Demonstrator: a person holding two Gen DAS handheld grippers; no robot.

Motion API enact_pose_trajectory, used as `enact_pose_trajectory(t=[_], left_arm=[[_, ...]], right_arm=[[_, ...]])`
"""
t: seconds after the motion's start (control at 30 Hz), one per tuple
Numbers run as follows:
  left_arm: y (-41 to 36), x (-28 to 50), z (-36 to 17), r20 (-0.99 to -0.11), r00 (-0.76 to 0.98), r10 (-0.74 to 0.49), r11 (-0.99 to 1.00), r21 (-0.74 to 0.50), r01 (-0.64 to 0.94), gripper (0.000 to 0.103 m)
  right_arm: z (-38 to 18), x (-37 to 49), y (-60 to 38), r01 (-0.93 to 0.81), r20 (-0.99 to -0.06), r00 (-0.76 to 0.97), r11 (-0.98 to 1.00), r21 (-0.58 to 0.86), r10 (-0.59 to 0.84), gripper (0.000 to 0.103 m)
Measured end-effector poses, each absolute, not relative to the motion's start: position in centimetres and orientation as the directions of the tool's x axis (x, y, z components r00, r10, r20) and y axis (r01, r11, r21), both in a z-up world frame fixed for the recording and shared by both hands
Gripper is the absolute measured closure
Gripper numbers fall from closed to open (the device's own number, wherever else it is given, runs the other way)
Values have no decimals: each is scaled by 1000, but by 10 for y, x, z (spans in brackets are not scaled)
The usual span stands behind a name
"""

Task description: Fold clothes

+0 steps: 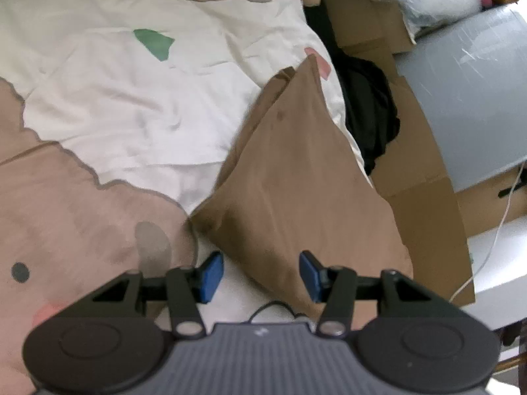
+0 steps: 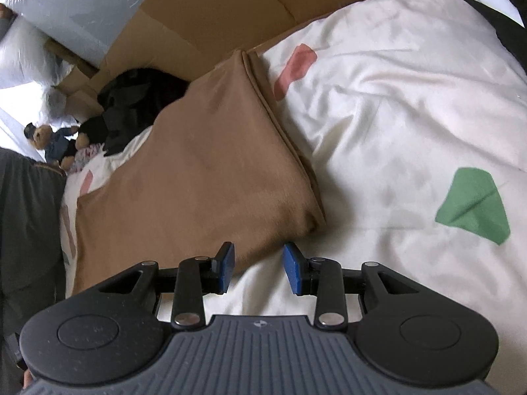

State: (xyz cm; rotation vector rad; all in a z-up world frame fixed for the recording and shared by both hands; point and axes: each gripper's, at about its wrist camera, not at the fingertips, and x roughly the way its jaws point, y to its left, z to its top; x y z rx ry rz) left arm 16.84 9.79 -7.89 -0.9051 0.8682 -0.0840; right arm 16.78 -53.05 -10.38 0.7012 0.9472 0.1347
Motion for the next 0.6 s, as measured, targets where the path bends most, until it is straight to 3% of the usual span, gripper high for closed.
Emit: enact_pose_trajectory(t=[0.6], left_arm=[[114,169,-93,-582,695,-423,519,-784,-341,49]], right_arm=[[-128,166,-549,316,-676,591,644,696,440,66]])
